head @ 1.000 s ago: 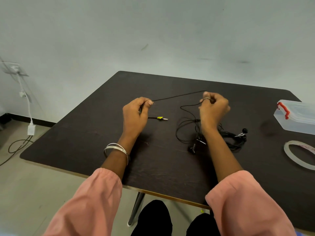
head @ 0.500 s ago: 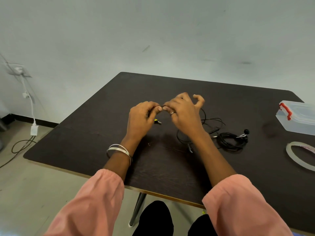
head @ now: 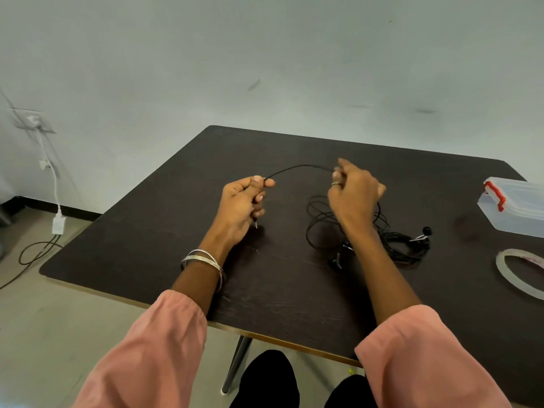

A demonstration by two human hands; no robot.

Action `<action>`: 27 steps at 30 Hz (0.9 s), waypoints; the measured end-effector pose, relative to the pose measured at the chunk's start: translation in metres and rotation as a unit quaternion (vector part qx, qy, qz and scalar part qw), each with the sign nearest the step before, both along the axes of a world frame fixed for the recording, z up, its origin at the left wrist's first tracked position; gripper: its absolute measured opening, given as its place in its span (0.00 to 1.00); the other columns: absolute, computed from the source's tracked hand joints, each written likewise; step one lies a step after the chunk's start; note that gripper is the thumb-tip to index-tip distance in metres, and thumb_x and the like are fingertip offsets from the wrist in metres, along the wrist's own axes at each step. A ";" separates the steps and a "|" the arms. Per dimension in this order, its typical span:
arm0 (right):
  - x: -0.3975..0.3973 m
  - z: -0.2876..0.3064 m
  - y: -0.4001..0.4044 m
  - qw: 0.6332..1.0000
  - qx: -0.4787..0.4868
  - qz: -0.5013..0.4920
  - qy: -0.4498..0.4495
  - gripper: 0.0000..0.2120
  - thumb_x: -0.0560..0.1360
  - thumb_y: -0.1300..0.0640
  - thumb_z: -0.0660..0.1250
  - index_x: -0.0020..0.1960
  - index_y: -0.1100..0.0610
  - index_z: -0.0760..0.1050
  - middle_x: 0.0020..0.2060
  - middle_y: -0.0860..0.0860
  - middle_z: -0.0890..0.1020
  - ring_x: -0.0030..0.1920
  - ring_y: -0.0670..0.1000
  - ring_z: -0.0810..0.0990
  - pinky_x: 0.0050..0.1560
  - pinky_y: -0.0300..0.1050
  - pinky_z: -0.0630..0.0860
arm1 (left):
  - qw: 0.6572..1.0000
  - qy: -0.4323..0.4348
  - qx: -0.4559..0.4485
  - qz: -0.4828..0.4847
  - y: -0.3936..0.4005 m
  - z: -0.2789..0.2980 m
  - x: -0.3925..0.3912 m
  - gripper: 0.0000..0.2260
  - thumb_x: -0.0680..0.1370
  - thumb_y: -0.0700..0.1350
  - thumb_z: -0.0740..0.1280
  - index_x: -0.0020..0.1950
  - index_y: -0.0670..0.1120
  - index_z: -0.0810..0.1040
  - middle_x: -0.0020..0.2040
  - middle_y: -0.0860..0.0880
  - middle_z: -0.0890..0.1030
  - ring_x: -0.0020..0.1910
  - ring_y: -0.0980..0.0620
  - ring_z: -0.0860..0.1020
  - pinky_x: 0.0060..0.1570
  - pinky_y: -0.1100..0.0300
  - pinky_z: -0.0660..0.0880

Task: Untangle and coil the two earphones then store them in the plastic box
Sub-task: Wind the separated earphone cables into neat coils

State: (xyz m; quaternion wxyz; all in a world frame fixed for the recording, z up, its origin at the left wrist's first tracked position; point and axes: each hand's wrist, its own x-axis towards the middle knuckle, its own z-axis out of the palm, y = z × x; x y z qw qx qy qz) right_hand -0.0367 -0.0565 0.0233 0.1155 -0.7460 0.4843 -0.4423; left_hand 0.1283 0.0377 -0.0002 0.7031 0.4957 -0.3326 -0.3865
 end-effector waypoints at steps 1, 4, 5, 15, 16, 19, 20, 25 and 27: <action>0.001 0.001 0.002 0.998 -0.023 0.037 0.050 0.25 0.73 0.61 0.61 0.71 0.57 0.68 0.60 0.52 0.78 0.63 0.53 0.72 0.58 0.47 0.57 | 1.000 0.019 0.006 0.000 0.000 0.001 0.000 0.14 0.82 0.44 0.59 0.45 0.40 0.81 0.27 0.52 0.67 0.22 0.59 0.60 0.23 0.66 0.61; 0.008 0.006 0.016 0.964 -0.140 0.179 0.136 0.40 0.67 0.56 0.62 0.78 0.51 0.52 0.75 0.48 0.60 0.71 0.50 0.58 0.61 0.49 0.54 | 0.998 0.050 0.024 -0.009 0.000 0.002 0.000 0.13 0.82 0.45 0.60 0.45 0.40 0.80 0.28 0.51 0.67 0.21 0.59 0.60 0.22 0.66 0.61; 0.011 0.005 0.021 0.950 -0.166 0.207 0.164 0.41 0.68 0.54 0.63 0.78 0.50 0.51 0.75 0.46 0.58 0.71 0.49 0.56 0.62 0.50 0.54 | 0.998 0.048 0.028 -0.019 0.000 0.002 0.000 0.13 0.82 0.45 0.60 0.45 0.40 0.79 0.28 0.51 0.67 0.21 0.59 0.60 0.22 0.66 0.61; 0.022 -0.017 0.001 0.967 -0.088 0.230 0.059 0.11 0.77 0.63 0.63 0.55 0.58 0.81 0.41 0.53 0.85 0.43 0.53 0.83 0.50 0.53 0.77 | 0.980 0.088 0.027 -0.177 0.004 0.006 -0.006 0.14 0.83 0.45 0.56 0.50 0.39 0.78 0.27 0.52 0.69 0.21 0.60 0.62 0.22 0.66 0.64; 0.022 -0.017 0.000 0.972 -0.079 0.218 0.034 0.11 0.76 0.65 0.64 0.55 0.60 0.81 0.42 0.54 0.85 0.42 0.52 0.83 0.47 0.52 0.79 | 0.975 0.098 0.021 -0.197 0.005 0.006 -0.007 0.13 0.83 0.43 0.55 0.53 0.38 0.77 0.28 0.52 0.70 0.22 0.60 0.63 0.23 0.66 0.65; 0.021 -0.020 -0.002 0.980 -0.073 0.184 0.023 0.12 0.74 0.68 0.64 0.55 0.61 0.81 0.43 0.55 0.85 0.43 0.51 0.83 0.46 0.49 0.80 | 0.961 0.122 -0.003 -0.249 0.007 0.007 -0.008 0.12 0.82 0.38 0.54 0.59 0.36 0.75 0.32 0.51 0.72 0.26 0.59 0.67 0.28 0.66 0.70; 0.022 -0.021 -0.003 0.981 -0.073 0.176 0.019 0.12 0.74 0.68 0.64 0.55 0.61 0.81 0.43 0.55 0.85 0.43 0.51 0.83 0.46 0.48 0.80 | 0.955 0.130 -0.010 -0.268 0.009 0.007 -0.007 0.13 0.82 0.37 0.55 0.62 0.36 0.74 0.34 0.50 0.73 0.27 0.59 0.69 0.30 0.65 0.72; 0.018 -0.021 -0.007 0.982 -0.050 0.181 0.012 0.11 0.76 0.68 0.64 0.55 0.62 0.81 0.42 0.55 0.84 0.40 0.47 0.81 0.45 0.40 0.75 | 0.936 0.137 -0.039 -0.321 0.014 0.010 -0.008 0.19 0.77 0.34 0.59 0.69 0.37 0.68 0.42 0.48 0.79 0.38 0.55 0.78 0.44 0.61 0.80; 0.017 -0.019 -0.006 0.977 -0.049 0.205 0.021 0.10 0.77 0.62 0.64 0.55 0.62 0.81 0.40 0.56 0.84 0.40 0.52 0.82 0.45 0.44 0.77 | 0.938 0.147 -0.051 -0.311 0.015 0.011 -0.010 0.20 0.76 0.35 0.59 0.68 0.36 0.69 0.43 0.48 0.81 0.41 0.55 0.81 0.46 0.61 0.80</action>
